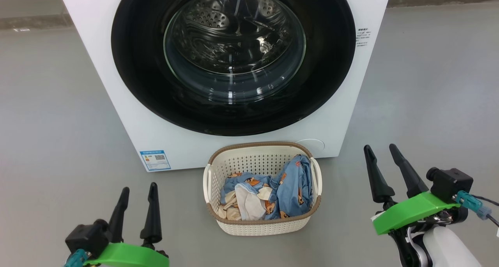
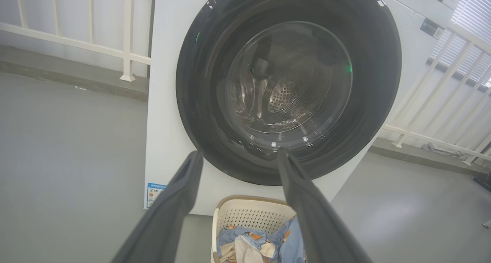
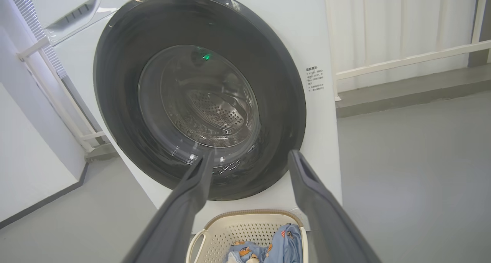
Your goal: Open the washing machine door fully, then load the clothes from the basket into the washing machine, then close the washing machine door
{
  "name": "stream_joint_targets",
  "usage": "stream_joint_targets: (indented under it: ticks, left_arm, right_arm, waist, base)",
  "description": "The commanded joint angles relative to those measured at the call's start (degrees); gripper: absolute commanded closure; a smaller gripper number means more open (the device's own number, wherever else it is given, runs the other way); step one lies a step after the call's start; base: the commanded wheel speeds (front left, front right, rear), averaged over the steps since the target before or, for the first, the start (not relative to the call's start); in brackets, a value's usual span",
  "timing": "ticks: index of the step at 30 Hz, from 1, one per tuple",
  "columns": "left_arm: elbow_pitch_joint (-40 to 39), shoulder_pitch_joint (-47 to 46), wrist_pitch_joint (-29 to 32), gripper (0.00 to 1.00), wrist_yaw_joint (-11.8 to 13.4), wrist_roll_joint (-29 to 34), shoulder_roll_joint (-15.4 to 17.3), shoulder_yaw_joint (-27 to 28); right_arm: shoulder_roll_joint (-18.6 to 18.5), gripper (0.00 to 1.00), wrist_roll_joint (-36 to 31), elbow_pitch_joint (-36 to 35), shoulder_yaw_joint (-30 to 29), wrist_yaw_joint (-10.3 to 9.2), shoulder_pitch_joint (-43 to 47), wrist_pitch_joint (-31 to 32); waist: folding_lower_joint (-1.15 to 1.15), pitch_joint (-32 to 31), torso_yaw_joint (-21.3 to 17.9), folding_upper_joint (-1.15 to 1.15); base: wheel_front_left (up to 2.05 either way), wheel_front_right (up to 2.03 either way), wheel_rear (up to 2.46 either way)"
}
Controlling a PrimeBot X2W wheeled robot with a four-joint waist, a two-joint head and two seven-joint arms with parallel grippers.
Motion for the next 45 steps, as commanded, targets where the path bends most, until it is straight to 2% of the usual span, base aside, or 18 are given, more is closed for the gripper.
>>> stream_joint_targets:
  ticks: [1, 6, 45]
  left_arm:
    - [-1.19, -2.77, -0.84, 0.0, 0.44, 1.54, 0.43, 1.15]
    - [-0.94, -2.85, -1.62, 0.0, 0.78, 4.33, 0.45, 0.77]
    - [-3.07, -2.72, -1.62, 0.0, 1.18, 4.82, 0.44, 1.87]
  right_arm:
    - [-0.66, 0.0, -1.33, -1.16, 1.55, 0.43, -2.51, -0.94]
    - [-0.95, 0.0, -3.9, -0.81, 1.95, 0.44, -2.85, -1.71]
    - [-0.33, 0.0, -3.95, 0.12, 1.01, 0.44, -3.03, -1.71]
  waist:
    - [0.0, 0.0, 0.01, 0.0]
    - [0.0, 0.03, 0.11, 0.0]
    - [0.0, 0.16, 0.03, 0.0]
  base:
    - [0.0, 0.0, 0.0]
    - [0.0, 0.0, 0.0]
    - [0.0, 0.0, 0.0]
